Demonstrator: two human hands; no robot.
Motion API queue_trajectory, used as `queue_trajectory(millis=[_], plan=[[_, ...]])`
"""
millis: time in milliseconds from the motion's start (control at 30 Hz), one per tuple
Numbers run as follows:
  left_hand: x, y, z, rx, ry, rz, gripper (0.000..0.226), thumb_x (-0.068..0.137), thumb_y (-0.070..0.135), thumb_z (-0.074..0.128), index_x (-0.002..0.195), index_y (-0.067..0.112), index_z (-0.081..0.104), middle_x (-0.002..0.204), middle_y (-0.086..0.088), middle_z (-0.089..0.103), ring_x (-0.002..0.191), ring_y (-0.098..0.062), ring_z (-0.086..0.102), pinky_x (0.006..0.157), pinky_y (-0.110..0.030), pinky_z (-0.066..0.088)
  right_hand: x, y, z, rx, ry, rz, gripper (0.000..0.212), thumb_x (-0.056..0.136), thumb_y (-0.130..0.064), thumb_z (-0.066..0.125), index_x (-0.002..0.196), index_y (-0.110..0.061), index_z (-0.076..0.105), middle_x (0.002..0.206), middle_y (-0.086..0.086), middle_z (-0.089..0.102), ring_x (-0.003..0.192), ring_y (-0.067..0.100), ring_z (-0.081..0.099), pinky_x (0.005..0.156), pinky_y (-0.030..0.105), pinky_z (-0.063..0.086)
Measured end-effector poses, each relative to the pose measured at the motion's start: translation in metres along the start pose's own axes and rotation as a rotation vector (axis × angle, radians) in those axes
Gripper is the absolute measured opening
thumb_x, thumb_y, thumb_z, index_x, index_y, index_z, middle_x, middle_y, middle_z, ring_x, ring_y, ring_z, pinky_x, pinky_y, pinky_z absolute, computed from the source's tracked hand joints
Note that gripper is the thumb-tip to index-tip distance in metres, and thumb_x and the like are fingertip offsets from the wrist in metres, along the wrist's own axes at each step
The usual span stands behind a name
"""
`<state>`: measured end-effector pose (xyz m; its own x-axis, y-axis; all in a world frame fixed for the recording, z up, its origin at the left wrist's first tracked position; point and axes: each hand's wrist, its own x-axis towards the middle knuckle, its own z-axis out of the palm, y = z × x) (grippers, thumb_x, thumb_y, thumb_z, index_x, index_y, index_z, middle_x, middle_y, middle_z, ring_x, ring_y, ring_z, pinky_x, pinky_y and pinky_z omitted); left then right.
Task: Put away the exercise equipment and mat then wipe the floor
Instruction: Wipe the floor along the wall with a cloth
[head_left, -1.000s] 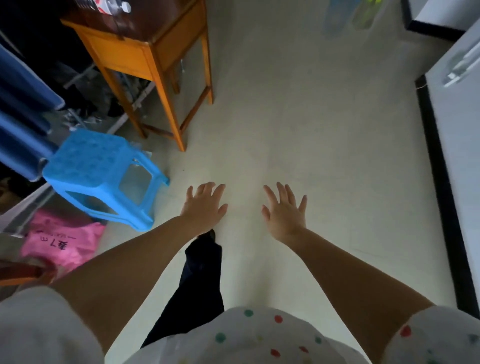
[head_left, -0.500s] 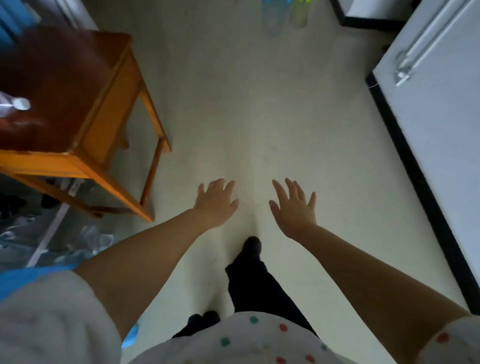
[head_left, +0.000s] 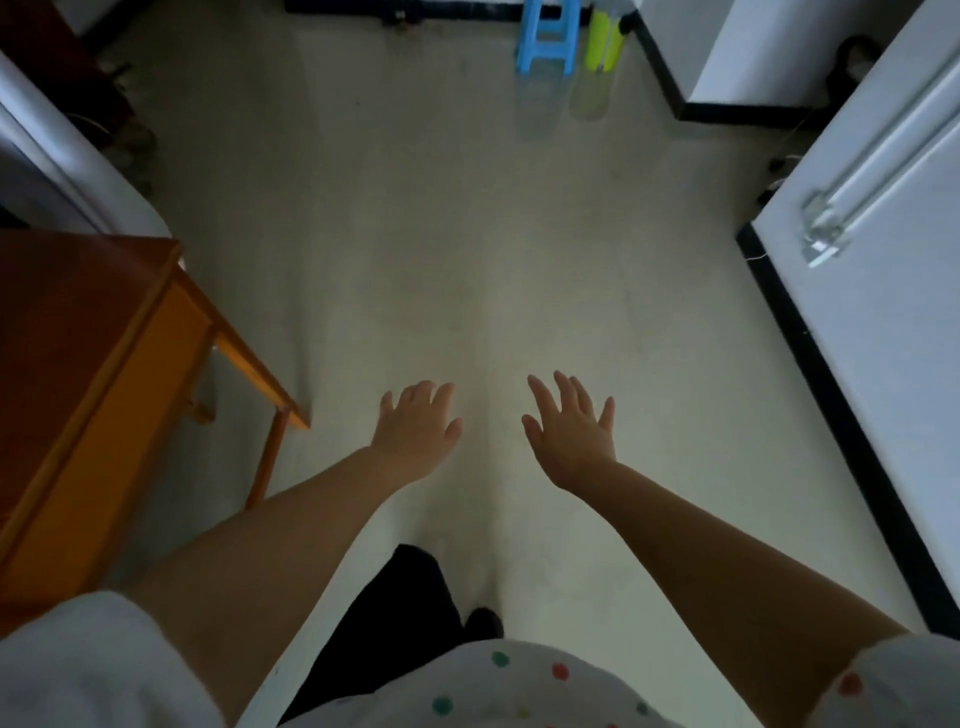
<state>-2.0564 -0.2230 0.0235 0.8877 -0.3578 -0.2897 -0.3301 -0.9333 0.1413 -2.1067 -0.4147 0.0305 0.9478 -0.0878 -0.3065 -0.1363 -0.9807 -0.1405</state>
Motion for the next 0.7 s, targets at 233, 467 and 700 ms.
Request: queue_trajectory(millis=[233, 467, 700], plan=[[0.177, -0.037, -0.033, -0.045, -0.034, -0.047, 0.054, 0.100, 0.045, 0.026, 0.148, 0.019, 0.022, 0.151, -0.008, 0.029, 0.138, -0.025, 0.028, 0.115, -0.049, 0.015, 0.187, 0.018, -0.032, -0.026, -0.045, 0.017, 0.054, 0.101, -0.043, 0.016, 0.151, -0.031, -0.003, 0.160, 0.005, -0.004, 0.147, 0.023, -0.006, 0.115, 0.059, -0.001], [0.373, -0.062, -0.116, 0.021, -0.048, -0.023, 0.054, 0.100, 0.044, 0.029, 0.147, 0.017, 0.025, 0.147, -0.009, 0.033, 0.134, -0.026, 0.034, 0.112, -0.047, 0.021, 0.353, 0.047, -0.105, 0.017, -0.063, 0.117, 0.055, 0.102, -0.043, 0.018, 0.151, -0.031, -0.002, 0.160, 0.004, -0.004, 0.147, 0.023, -0.006, 0.115, 0.059, -0.002], [0.566, -0.026, -0.158, 0.066, -0.068, 0.099, 0.054, 0.100, 0.044, 0.029, 0.147, 0.018, 0.024, 0.147, -0.008, 0.033, 0.134, -0.026, 0.034, 0.112, -0.046, 0.022, 0.516, 0.123, -0.158, 0.026, -0.034, 0.228, 0.055, 0.102, -0.043, 0.020, 0.151, -0.030, -0.001, 0.160, 0.003, -0.002, 0.147, 0.023, -0.004, 0.114, 0.059, 0.000]])
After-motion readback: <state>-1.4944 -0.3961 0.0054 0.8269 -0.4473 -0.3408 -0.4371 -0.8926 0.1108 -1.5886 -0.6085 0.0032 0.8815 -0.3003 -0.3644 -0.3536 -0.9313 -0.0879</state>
